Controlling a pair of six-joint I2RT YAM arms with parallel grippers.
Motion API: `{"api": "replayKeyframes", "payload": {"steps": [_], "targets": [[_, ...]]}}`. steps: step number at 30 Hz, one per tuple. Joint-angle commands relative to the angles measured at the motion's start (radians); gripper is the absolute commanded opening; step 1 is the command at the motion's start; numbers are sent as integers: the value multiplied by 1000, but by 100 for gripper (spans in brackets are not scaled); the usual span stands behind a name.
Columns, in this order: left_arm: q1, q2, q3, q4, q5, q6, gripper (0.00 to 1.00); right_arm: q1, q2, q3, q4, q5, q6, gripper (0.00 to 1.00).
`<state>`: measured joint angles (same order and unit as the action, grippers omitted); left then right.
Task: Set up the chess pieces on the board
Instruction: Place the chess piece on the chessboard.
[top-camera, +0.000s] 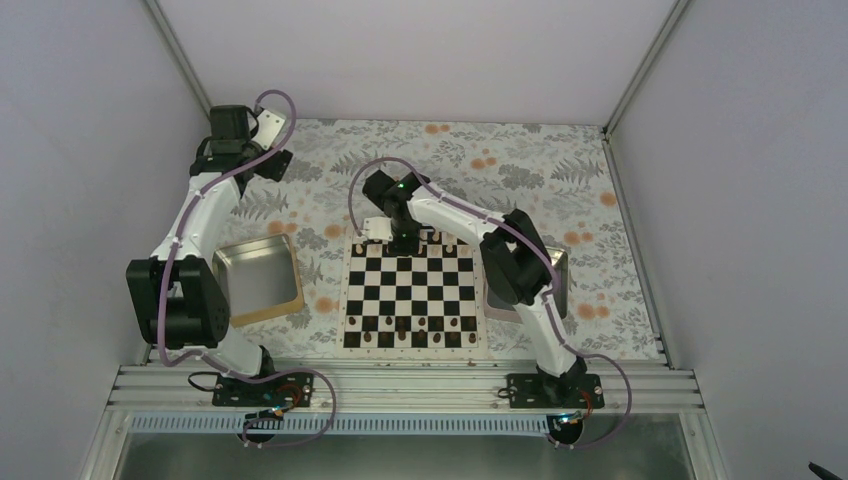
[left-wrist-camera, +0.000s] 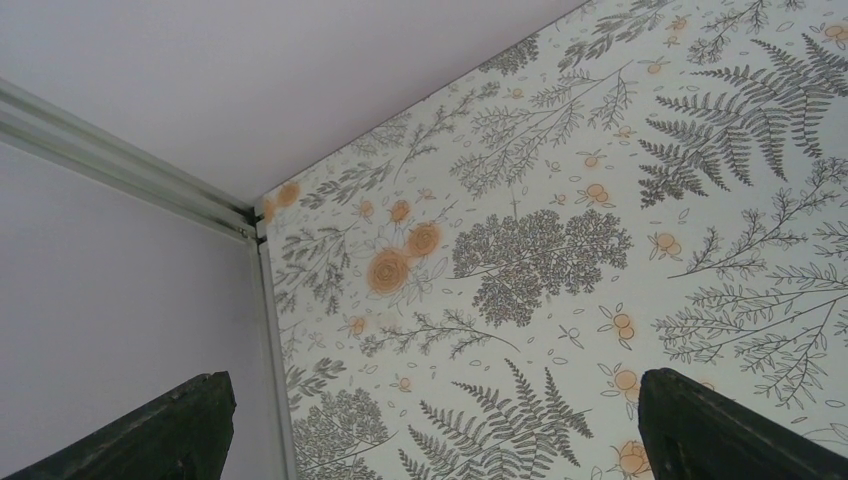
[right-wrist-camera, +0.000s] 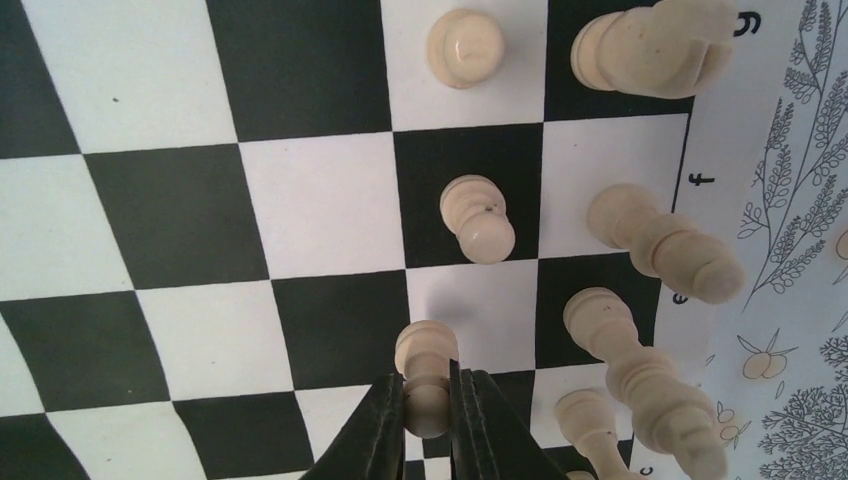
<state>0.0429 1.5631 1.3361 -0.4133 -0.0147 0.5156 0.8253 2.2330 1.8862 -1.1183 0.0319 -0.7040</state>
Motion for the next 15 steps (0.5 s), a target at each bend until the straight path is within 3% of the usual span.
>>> {"api": "replayKeyframes", "payload": {"steps": [1, 15], "targets": [[-4, -35, -14, 12, 26, 8, 100, 9, 20, 34, 23, 24, 20, 11], [-9, -62, -18, 20, 37, 0, 100, 1, 44, 30, 29, 47, 26, 11]]}}
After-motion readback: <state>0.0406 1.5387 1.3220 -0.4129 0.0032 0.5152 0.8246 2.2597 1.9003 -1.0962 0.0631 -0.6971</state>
